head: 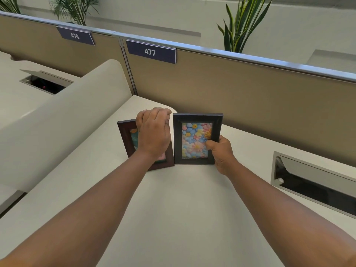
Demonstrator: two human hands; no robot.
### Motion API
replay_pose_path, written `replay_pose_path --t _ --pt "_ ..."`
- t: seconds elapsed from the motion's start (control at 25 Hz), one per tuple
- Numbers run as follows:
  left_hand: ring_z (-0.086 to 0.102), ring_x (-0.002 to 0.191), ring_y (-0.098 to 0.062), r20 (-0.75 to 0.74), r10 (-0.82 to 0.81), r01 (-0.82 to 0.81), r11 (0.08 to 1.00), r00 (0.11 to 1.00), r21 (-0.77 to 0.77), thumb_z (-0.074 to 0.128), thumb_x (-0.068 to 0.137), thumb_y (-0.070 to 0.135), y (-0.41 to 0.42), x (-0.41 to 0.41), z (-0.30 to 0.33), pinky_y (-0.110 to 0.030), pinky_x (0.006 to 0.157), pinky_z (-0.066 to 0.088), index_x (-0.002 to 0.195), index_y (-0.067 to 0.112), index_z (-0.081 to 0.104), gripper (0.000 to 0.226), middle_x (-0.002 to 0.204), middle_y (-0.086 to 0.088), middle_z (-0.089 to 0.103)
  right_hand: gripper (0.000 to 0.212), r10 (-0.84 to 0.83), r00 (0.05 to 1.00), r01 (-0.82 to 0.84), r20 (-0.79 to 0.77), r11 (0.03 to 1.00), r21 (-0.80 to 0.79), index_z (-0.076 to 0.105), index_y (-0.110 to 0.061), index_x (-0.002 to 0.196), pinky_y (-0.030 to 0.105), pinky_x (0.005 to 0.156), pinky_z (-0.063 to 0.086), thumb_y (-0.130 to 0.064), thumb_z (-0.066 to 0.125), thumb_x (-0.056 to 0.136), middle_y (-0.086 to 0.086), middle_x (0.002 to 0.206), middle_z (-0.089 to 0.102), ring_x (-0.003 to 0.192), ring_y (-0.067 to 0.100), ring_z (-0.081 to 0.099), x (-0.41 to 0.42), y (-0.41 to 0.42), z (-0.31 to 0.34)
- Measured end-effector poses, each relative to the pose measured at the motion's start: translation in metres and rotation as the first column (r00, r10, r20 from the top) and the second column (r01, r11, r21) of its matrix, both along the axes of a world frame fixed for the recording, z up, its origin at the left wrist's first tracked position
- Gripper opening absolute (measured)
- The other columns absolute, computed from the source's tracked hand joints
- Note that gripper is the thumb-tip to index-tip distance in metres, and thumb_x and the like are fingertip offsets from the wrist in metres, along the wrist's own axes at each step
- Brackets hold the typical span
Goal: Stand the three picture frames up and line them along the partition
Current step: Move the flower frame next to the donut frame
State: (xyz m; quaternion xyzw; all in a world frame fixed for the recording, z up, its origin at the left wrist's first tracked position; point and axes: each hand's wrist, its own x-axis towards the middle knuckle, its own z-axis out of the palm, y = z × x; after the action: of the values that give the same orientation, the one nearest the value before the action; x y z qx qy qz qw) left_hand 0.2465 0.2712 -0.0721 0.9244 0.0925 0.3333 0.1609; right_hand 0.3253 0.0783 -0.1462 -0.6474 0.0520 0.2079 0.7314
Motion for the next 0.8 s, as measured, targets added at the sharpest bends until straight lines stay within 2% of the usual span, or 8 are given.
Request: replay_pose_path --t 0.36,0.6,0.8 --pt "0.061 0.099 -0.033 0.046 -0.017 0.015 0.999 0.999 0.043 0.044 0.096 0.015 0.0050 0.0026 -0.0043 -0.041 0.097 0.030 0.105 0.008 0.068 0.027 0.103 -0.011 0.070 0.021 0.017 1.000 -0.018 -0.019 0.999 -0.051 0.065 -0.026 0.102 0.026 0.055 0.061 -0.007 0.064 0.095 -0.004 0.104 0.075 0.090 0.018 0.073 0.0008 -0.0003 0.0034" --pt "0.061 0.103 -0.033 0.057 -0.023 0.021 0.999 0.998 0.043 0.051 0.097 0.009 0.0054 0.0015 -0.0073 -0.041 0.100 0.029 0.108 0.007 0.068 0.020 0.108 -0.012 0.070 0.021 0.003 1.000 -0.003 -0.016 1.000 -0.025 0.066 -0.026 0.102 0.026 0.055 0.060 -0.005 0.065 0.095 -0.004 0.102 0.076 0.089 0.018 0.075 -0.0003 0.0002 0.0028" --pt "0.057 0.124 -0.036 0.085 -0.060 0.057 0.997 0.995 0.045 0.054 0.098 0.007 0.0025 -0.0035 -0.0089 -0.044 0.112 0.023 0.116 0.005 0.067 0.022 0.124 -0.014 0.067 0.027 0.045 0.998 -0.044 0.034 0.999 -0.013 0.062 -0.023 0.115 0.028 0.065 0.062 -0.005 0.062 0.095 -0.002 0.113 0.073 0.102 0.022 0.072 -0.0033 -0.0032 0.0020"
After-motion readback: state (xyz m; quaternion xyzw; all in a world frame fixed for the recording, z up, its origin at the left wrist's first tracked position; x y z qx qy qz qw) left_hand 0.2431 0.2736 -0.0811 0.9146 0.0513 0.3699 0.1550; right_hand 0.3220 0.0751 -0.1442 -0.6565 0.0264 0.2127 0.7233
